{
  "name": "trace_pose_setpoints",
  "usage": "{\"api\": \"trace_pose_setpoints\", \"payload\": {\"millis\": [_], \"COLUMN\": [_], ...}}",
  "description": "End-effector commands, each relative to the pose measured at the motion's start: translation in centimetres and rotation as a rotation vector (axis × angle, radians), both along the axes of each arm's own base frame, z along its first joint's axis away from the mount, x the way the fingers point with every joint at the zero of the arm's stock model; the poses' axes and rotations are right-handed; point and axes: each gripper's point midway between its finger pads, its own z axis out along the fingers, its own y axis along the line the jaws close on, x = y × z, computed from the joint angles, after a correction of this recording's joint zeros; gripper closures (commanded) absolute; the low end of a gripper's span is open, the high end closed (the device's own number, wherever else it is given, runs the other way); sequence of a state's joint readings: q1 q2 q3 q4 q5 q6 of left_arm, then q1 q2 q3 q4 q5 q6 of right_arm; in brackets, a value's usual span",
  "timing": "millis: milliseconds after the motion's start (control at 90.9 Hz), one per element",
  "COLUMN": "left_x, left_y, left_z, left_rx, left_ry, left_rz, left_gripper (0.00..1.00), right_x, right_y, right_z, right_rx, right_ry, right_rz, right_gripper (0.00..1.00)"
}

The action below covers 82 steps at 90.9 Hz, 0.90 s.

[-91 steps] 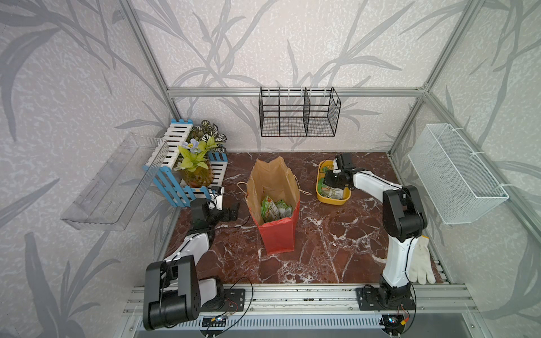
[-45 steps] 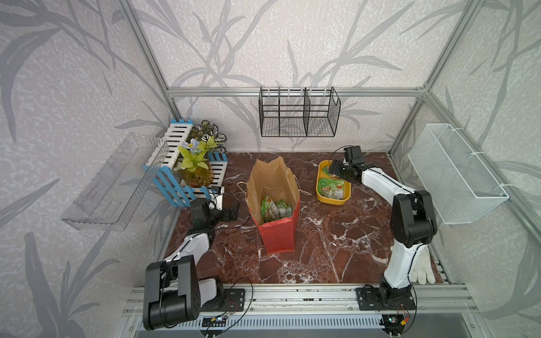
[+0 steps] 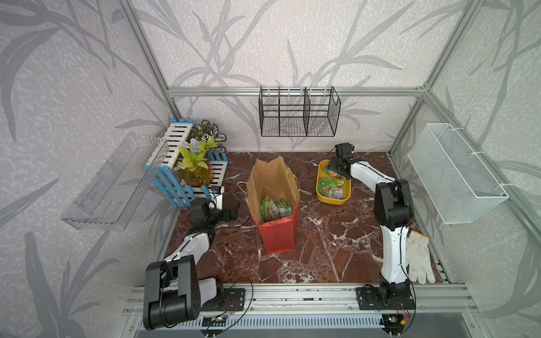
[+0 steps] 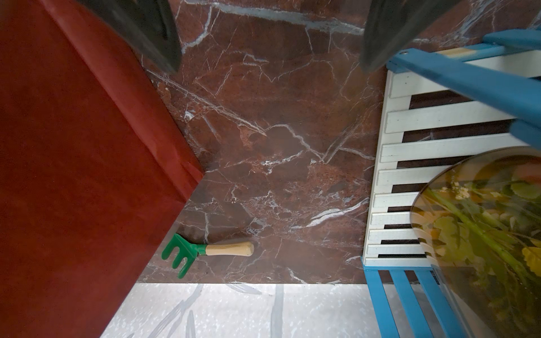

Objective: Place the condiment packets inside the bag
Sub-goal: Pick up the condiment packet from the storage box.

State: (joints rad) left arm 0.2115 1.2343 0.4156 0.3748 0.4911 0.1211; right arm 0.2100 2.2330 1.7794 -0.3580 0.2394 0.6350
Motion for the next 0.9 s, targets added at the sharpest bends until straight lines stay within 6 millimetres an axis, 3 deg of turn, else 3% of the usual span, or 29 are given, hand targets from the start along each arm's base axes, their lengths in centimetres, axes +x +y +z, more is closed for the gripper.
{"api": "trace_pose_setpoints", "payload": {"millis": [0, 99, 198, 451, 671, 825, 891], "left_x": [-0.1, -0.1, -0.1, -0.1, -0.2, -0.2, -0.2], "left_y": [0.0, 0.0, 0.0, 0.0, 0.0, -0.1, -0.1], "left_z": [0.4, 0.4, 0.3, 0.4, 0.5, 0.5, 0.5], "left_rx": [0.014, 0.014, 0.013, 0.013, 0.015, 0.012, 0.010], "left_ry": [-0.023, -0.022, -0.022, -0.023, -0.028, -0.028, -0.027], "left_rz": [-0.005, -0.006, -0.006, -0.008, -0.007, -0.009, -0.011], "left_gripper": [0.00, 0.00, 0.00, 0.00, 0.00, 0.00, 0.00], "right_x": [0.6, 1.3, 1.6, 0.1, -3.0, -7.4, -9.3], "right_y": [-1.0, -0.5, 0.2, -0.1, 0.1, 0.3, 0.6], "right_z": [-1.0, -1.1, -0.7, 3.4, 8.3, 11.7, 14.2], "right_rx": [-0.033, -0.008, 0.029, 0.066, 0.125, 0.159, 0.157], "right_ry": [0.018, 0.009, -0.005, -0.113, -0.195, -0.262, -0.315], "right_rz": [-0.056, -0.050, -0.034, -0.040, -0.013, 0.028, 0.057], "right_gripper": [0.20, 0.28, 0.46, 0.81, 0.83, 0.83, 0.83]}}
